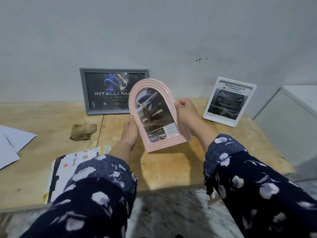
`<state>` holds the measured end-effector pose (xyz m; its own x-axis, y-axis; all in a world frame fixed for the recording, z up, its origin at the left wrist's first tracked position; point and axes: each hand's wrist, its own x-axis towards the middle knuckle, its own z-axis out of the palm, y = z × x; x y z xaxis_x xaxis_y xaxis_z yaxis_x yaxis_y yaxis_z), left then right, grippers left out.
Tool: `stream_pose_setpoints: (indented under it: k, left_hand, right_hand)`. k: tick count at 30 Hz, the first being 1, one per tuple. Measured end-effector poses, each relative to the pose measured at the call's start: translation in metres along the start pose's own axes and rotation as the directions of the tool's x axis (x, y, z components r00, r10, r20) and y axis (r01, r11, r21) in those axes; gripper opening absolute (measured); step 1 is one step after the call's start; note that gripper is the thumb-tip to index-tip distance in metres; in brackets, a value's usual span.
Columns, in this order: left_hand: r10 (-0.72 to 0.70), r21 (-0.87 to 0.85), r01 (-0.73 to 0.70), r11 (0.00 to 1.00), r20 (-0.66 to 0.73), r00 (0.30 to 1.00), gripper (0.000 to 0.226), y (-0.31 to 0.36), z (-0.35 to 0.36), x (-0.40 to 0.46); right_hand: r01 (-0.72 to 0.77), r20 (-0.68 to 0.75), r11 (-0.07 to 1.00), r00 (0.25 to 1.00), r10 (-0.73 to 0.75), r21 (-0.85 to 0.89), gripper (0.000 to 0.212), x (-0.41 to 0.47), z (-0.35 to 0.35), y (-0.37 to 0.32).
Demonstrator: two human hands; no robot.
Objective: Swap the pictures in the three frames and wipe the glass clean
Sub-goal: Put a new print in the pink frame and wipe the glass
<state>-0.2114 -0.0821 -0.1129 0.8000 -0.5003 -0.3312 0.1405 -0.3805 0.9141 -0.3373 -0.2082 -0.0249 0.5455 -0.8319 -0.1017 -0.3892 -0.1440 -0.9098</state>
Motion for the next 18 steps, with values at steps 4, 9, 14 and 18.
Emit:
stream_pose_setpoints:
  k: [4, 9, 14, 18]
  left_hand:
    - [-0.09, 0.005, 0.09, 0.996, -0.064, 0.994, 0.091, -0.007, 0.009, 0.001]
    - [-0.089, 0.147, 0.106, 0.983, -0.119, 0.989, 0.073, -0.021, 0.017, -0.006]
    - [-0.069, 0.21, 0.082, 0.974, -0.067, 0.995, 0.06, -0.036, 0.028, -0.008]
    - [-0.041, 0.32, 0.048, 0.946, -0.028, 0.999, 0.06, -0.05, 0.03, -0.001]
  right_hand:
    - [-0.247, 0.074, 0.945, 0.969, 0.237, 0.215, 0.027, 0.0, -0.004, 0.034]
    - [-0.332, -0.044, 0.92, 0.937, 0.348, 0.21, 0.018, 0.002, 0.002, 0.086]
    - [-0.402, -0.064, 0.911, 0.911, 0.408, 0.094, 0.033, 0.005, 0.011, 0.13]
    - [-0.464, -0.048, 0.884, 0.886, 0.461, -0.054, 0.046, 0.029, 0.023, 0.184]
